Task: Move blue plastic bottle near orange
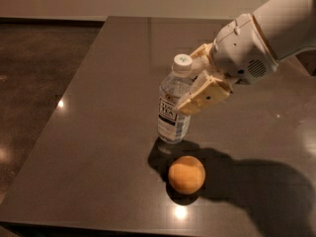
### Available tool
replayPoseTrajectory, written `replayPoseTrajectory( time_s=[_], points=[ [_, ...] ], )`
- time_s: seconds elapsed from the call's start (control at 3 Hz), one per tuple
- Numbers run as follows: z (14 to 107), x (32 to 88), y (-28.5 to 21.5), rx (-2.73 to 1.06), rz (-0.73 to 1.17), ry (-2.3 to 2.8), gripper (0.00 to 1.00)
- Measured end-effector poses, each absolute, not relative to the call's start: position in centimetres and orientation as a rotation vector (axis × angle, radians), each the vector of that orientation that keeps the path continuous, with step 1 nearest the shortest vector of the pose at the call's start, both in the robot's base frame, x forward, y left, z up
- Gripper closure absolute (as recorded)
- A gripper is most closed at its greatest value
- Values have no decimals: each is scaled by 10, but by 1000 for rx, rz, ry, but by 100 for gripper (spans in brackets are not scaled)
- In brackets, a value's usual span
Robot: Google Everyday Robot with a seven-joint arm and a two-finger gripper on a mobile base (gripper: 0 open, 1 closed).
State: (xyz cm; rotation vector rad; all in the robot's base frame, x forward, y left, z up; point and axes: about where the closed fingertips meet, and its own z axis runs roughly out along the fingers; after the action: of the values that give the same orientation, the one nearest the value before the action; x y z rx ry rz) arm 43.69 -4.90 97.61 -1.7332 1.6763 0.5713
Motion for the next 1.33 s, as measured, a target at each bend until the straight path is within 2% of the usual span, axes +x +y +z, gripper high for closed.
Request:
replayPoseTrajectory(
  time_s=[0.33,1.33],
  points=[
    [970,429,-49,-1749,617,1673,85],
    [950,425,-47,-1779,690,1683,15]
  ],
)
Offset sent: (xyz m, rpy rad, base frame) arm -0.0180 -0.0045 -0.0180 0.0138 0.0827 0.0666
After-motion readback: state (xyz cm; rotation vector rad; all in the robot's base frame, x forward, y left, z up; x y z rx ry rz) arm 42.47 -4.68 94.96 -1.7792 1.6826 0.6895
